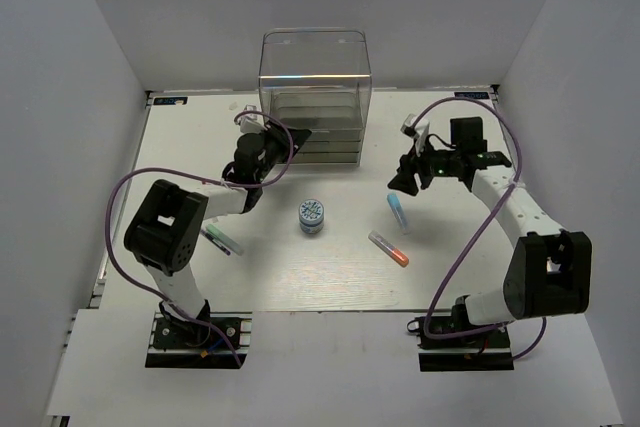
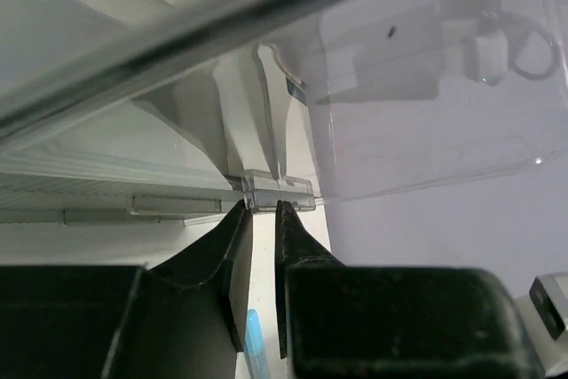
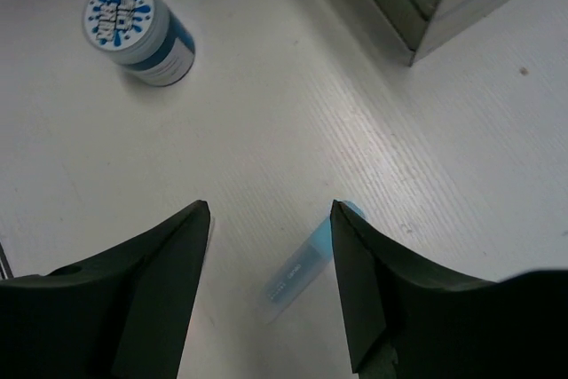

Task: Sort the stationery into containers
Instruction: Open the storage box at the center of the board, then pick up the stationery from the center of the board.

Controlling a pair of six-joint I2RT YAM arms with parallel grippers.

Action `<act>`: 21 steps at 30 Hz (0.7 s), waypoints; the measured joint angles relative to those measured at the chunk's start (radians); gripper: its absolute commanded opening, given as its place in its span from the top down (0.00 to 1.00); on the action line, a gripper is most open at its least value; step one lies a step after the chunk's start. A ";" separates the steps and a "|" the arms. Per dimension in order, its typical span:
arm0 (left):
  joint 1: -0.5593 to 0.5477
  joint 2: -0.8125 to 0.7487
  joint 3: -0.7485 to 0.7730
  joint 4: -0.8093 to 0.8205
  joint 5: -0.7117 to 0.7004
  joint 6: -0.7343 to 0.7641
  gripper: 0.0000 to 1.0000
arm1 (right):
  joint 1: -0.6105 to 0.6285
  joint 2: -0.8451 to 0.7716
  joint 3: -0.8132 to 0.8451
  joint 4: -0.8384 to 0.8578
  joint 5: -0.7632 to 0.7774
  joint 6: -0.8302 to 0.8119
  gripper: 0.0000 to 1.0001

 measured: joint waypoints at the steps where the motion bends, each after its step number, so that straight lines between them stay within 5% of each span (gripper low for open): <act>1: -0.003 -0.010 -0.006 -0.001 -0.001 0.002 0.99 | 0.014 -0.005 -0.008 -0.008 -0.005 -0.023 0.34; 9: -0.025 -0.132 -0.025 -0.042 -0.003 0.040 0.98 | 0.169 -0.064 -0.108 -0.011 -0.015 -0.201 0.11; 21: -0.036 -0.190 -0.025 -0.023 -0.003 0.079 0.97 | 0.397 0.041 -0.169 0.289 0.198 -0.230 0.11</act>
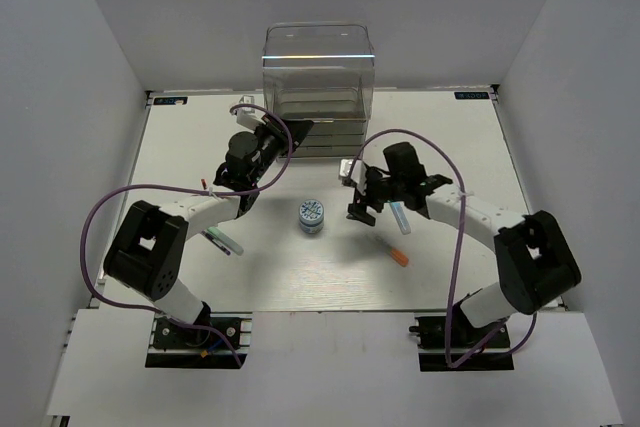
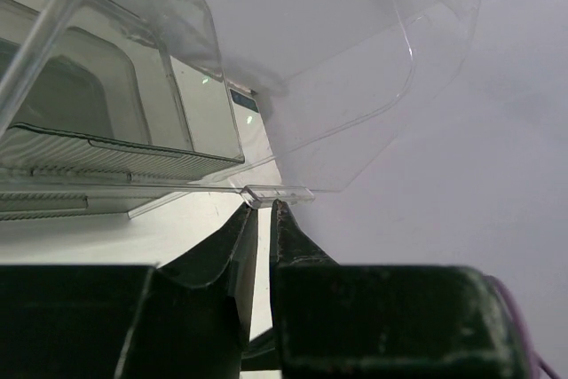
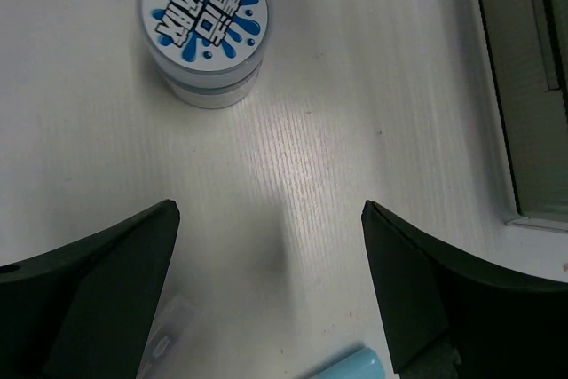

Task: Sort the stationery into containers
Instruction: Pick up the stationery from the center of the board.

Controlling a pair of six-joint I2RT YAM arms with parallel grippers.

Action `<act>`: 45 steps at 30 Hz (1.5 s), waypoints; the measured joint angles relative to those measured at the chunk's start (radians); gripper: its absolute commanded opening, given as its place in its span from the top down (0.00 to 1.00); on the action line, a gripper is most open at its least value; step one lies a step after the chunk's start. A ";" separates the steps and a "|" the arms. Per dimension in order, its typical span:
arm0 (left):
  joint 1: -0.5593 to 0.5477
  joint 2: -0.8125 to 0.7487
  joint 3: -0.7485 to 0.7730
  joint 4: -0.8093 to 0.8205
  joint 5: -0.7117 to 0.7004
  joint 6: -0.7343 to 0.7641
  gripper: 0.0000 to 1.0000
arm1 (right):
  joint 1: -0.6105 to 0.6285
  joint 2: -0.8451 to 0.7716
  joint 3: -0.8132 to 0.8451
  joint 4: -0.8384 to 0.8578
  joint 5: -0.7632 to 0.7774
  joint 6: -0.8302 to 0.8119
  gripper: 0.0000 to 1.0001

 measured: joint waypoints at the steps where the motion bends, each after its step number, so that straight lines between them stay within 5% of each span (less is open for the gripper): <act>1: 0.000 0.000 0.000 0.000 0.000 0.000 0.97 | 0.011 0.021 0.000 0.024 0.018 0.005 0.11; 9: 0.000 0.000 0.000 0.002 -0.002 0.001 0.97 | 0.083 0.201 0.087 0.090 0.066 0.037 0.11; 21: 0.000 -0.009 0.000 0.009 -0.011 0.005 0.97 | 0.143 0.252 0.187 -0.018 -0.092 -0.053 0.11; 40: 0.000 -0.032 0.000 0.023 -0.022 0.007 0.97 | 0.209 0.347 0.254 -0.011 -0.074 0.000 0.11; 42: 0.000 -0.032 0.000 0.023 -0.024 0.007 0.97 | 0.220 0.354 0.257 0.001 -0.061 0.012 0.18; 45: 0.000 -0.032 0.000 0.023 -0.028 0.007 0.97 | 0.233 0.365 0.262 0.019 -0.053 0.026 0.43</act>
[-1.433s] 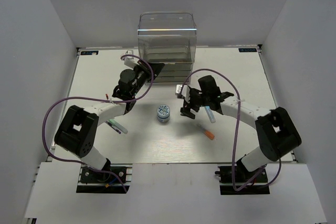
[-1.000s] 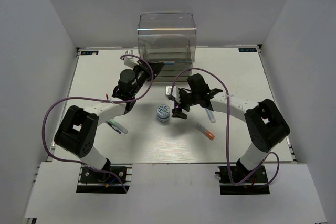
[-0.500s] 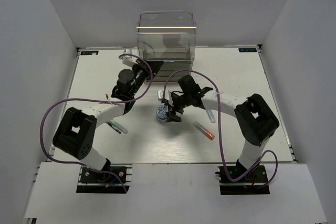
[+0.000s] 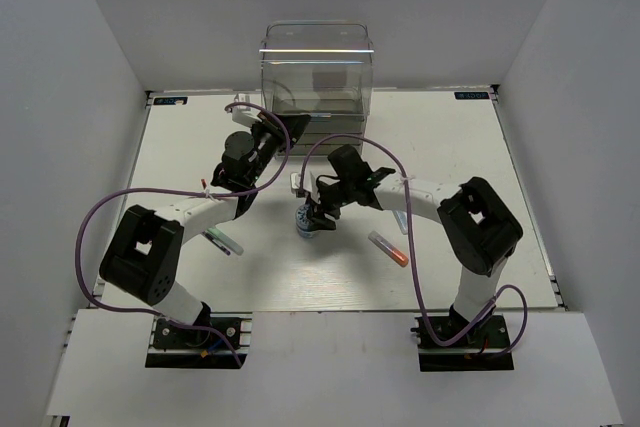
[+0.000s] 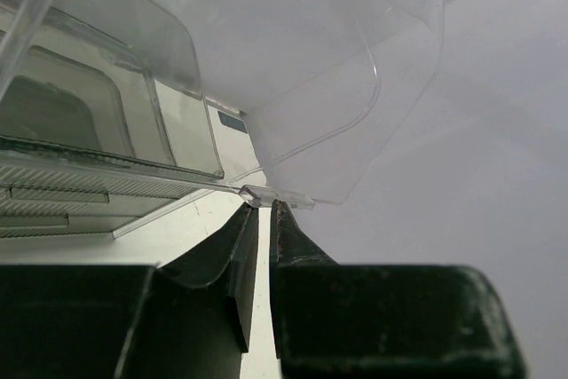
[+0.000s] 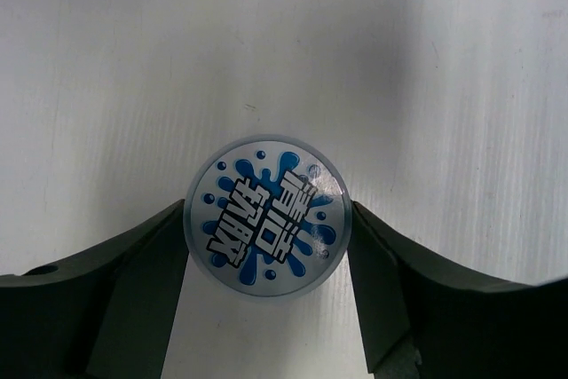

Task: Sort the stationery into containers
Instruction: Pick up the stationery from the center of the board.

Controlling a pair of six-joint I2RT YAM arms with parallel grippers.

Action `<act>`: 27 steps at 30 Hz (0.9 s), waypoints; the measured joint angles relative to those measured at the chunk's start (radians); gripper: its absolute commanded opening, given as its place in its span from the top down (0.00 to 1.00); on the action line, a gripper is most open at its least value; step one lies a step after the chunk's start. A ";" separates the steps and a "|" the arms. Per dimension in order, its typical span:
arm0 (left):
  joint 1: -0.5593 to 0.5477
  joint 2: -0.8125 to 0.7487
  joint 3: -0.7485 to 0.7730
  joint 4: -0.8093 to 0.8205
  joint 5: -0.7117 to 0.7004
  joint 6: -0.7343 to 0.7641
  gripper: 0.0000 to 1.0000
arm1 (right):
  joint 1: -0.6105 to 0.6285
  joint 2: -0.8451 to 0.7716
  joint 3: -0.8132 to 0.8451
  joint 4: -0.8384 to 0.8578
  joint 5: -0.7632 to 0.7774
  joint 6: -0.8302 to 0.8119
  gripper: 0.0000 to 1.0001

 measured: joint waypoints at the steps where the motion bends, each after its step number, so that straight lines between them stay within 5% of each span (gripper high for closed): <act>1: 0.000 0.000 0.000 0.000 -0.001 0.000 0.97 | 0.002 0.000 0.001 0.001 0.002 0.005 0.49; 5: 0.000 -0.003 0.000 -0.001 -0.003 0.000 0.97 | 0.006 0.001 0.002 0.000 0.009 0.013 0.79; 9: 0.000 -0.009 0.000 0.000 -0.005 0.000 0.97 | 0.007 -0.005 0.001 0.000 0.027 0.016 0.88; 27: 0.000 -0.020 0.000 0.001 -0.017 0.000 0.97 | -0.030 -0.272 -0.243 0.394 0.347 -0.165 0.90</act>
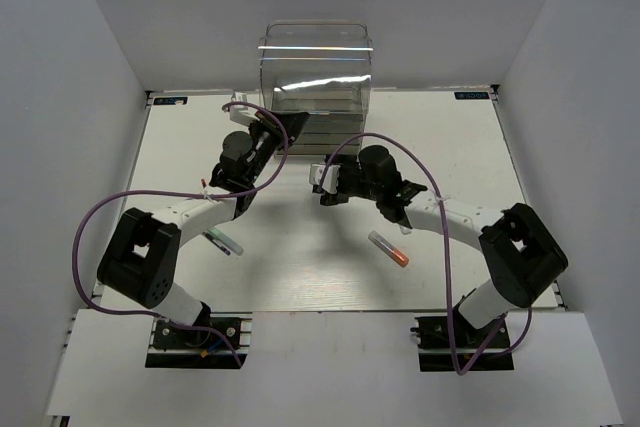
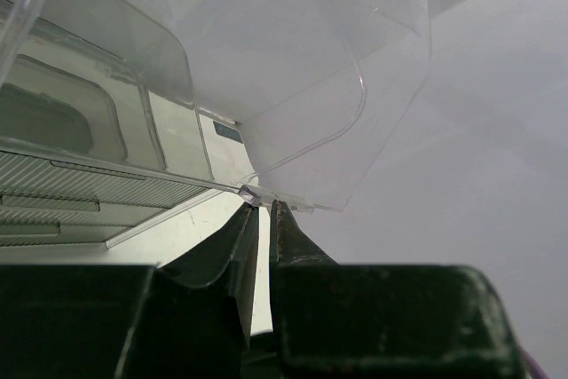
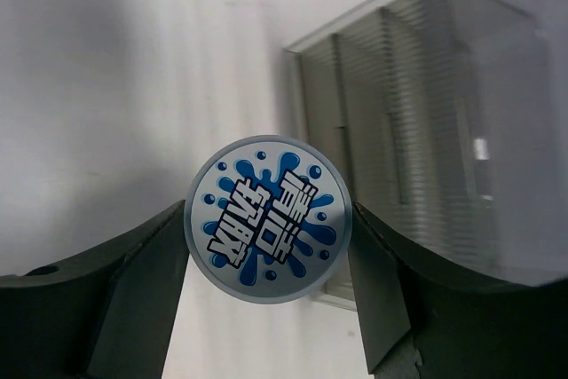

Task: Sort the stationery into containers
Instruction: Pick up the stationery from the center of the board, then place the stationery in the storage box.

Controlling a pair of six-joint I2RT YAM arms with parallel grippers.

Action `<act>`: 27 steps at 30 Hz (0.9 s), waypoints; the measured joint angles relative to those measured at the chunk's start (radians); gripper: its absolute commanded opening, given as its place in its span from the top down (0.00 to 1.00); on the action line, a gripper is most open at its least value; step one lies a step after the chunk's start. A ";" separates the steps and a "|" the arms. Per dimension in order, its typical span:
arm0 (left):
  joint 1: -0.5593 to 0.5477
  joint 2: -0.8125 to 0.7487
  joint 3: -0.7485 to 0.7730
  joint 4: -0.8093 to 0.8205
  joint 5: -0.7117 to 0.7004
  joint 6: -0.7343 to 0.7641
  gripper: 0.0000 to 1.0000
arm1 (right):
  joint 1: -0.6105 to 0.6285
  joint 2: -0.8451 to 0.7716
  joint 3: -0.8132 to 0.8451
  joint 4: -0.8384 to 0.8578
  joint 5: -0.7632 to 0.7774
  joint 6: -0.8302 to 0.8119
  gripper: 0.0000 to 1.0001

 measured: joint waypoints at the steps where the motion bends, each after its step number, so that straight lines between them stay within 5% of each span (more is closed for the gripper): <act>1: 0.000 0.000 0.000 0.000 0.000 0.000 0.97 | -0.005 0.000 -0.004 0.032 0.019 -0.018 0.90; 27: 0.000 0.000 0.000 0.001 -0.003 0.000 0.97 | -0.090 0.151 0.020 0.573 0.104 -0.203 0.95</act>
